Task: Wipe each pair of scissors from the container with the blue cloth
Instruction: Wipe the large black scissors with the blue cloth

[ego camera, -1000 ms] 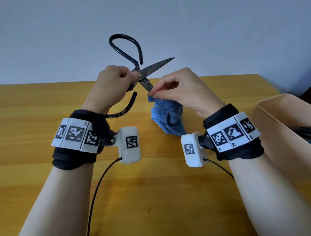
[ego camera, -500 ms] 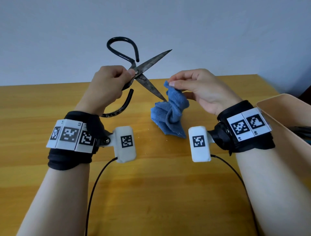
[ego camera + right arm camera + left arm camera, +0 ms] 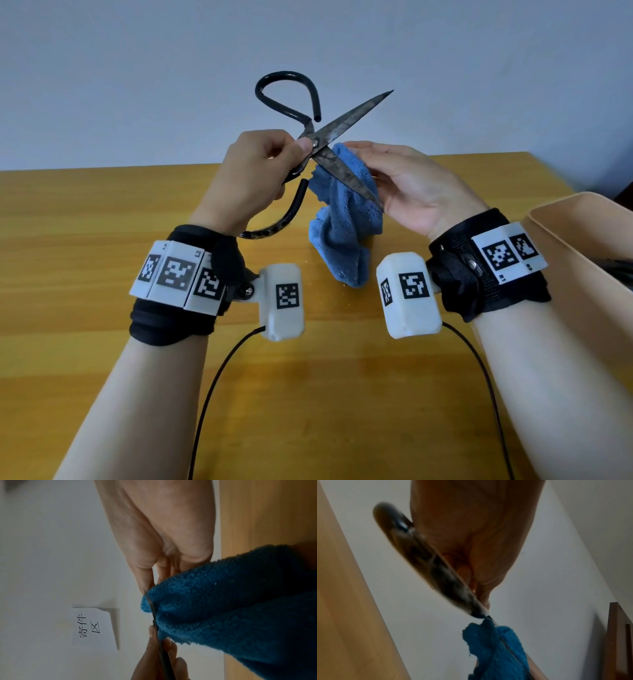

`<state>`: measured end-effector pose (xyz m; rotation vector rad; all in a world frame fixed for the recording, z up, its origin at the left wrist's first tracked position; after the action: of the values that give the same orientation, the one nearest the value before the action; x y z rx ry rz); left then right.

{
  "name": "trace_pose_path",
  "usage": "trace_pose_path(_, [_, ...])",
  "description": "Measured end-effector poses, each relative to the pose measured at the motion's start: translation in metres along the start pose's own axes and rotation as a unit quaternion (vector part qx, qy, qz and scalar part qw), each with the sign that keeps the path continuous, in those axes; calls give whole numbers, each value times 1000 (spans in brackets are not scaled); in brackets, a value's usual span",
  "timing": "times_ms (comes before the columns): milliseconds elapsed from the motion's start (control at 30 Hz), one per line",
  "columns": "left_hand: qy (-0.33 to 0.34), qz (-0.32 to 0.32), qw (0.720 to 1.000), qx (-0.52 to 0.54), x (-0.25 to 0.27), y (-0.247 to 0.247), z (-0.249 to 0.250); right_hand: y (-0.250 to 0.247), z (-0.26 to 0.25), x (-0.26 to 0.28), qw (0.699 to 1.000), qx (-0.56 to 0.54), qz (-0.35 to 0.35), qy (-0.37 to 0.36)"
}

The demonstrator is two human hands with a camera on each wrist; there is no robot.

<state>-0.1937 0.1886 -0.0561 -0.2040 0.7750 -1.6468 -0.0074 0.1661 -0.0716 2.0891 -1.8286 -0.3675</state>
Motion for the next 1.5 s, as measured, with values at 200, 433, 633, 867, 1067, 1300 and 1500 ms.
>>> trace_pose_path(200, [-22,55,998,3,-3,-14,-14,2,1,1,998,45,-37,0])
trace_pose_path(433, [-5,97,995,-24,-4,-24,-18,8,1,4,996,15,-85,28])
trace_pose_path(633, [24,100,994,-26,-2,-25,-13,11,7,3,994,-31,-98,44])
trace_pose_path(867, [34,96,995,-24,-3,-27,-13,8,12,0,992,-53,-99,60])
trace_pose_path(1067, [35,115,992,-23,-2,-34,-17,6,10,2,989,-67,-108,68])
trace_pose_path(1300, [-4,143,989,-34,0,-53,-32,-8,2,-5,994,-101,-38,24])
trace_pose_path(1500, [-1,104,990,-90,2,-39,-21,-3,-3,-4,997,-47,19,-65])
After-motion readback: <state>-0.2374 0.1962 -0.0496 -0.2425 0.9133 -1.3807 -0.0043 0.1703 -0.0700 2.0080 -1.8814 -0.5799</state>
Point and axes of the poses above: each hand's wrist, its own x-axis away from the middle knuckle, its own y-axis out of the palm, z = x × y, the point moved 3 cm from there along -x, towards the middle knuckle, and after that the axes turned 7 degrees about -x, right-handed, at the moved point
